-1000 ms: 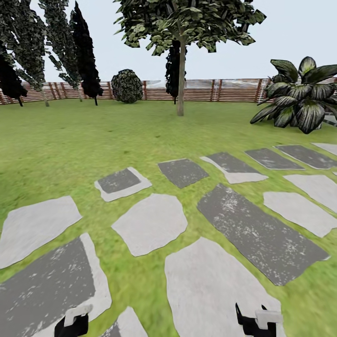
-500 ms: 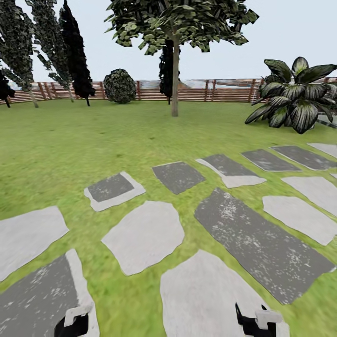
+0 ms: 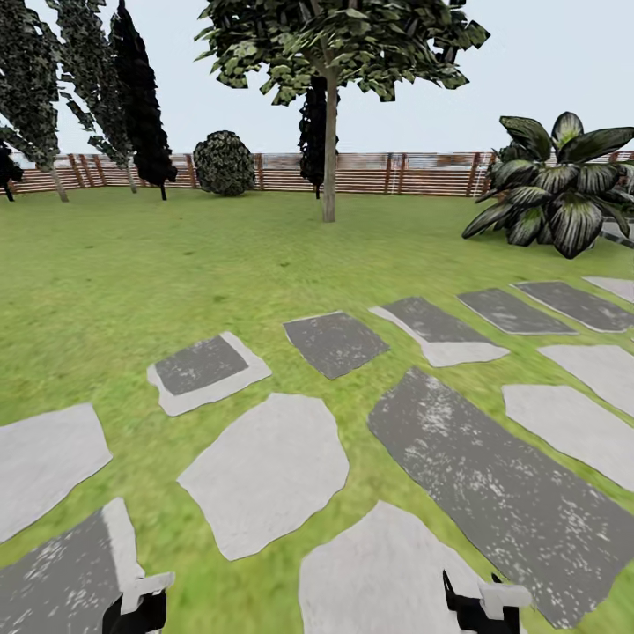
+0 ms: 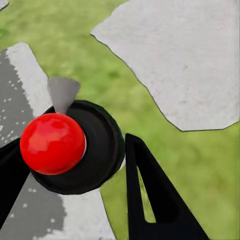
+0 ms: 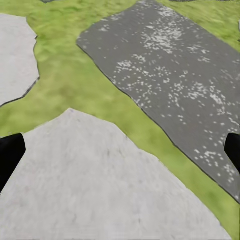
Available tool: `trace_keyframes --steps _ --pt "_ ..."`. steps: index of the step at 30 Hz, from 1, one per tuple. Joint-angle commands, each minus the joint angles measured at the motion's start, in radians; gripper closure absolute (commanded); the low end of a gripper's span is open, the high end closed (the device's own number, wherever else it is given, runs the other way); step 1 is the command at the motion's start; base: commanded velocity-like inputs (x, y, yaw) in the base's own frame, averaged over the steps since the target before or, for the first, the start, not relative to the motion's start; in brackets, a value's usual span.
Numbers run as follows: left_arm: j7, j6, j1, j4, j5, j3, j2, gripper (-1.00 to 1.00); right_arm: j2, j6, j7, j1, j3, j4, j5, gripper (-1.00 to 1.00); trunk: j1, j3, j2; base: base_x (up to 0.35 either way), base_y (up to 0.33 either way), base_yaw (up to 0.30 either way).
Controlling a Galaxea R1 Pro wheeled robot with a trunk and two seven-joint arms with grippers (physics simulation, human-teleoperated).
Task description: In the garden, pick up the pesticide atomizer on the floor and spray pesticide onto both trees until each tree trunk is fully covered.
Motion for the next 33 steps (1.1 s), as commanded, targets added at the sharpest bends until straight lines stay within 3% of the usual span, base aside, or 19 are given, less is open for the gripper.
trace_keyframes --steps 1,12,33 --pt "-0.001 -0.003 -0.001 0.001 0.008 -0.001 0.000 1.00 0.000 -0.003 0.000 -0.001 -0.003 0.001 0.001 -1.00 0.000 -0.001 0.000 0.337 0.000 -0.019" --pt "-0.001 -0.002 -0.001 0.001 0.008 -0.001 0.000 1.00 0.000 -0.003 0.000 -0.001 -0.003 0.001 0.001 -1.00 0.000 -0.001 0.000 0.337 0.000 -0.211" --pt "-0.001 -0.003 -0.001 0.001 0.008 -0.001 0.000 1.00 0.000 -0.003 0.000 -0.001 -0.004 0.001 0.001 -1.00 0.000 -0.001 0.000 0.337 0.000 -0.008"
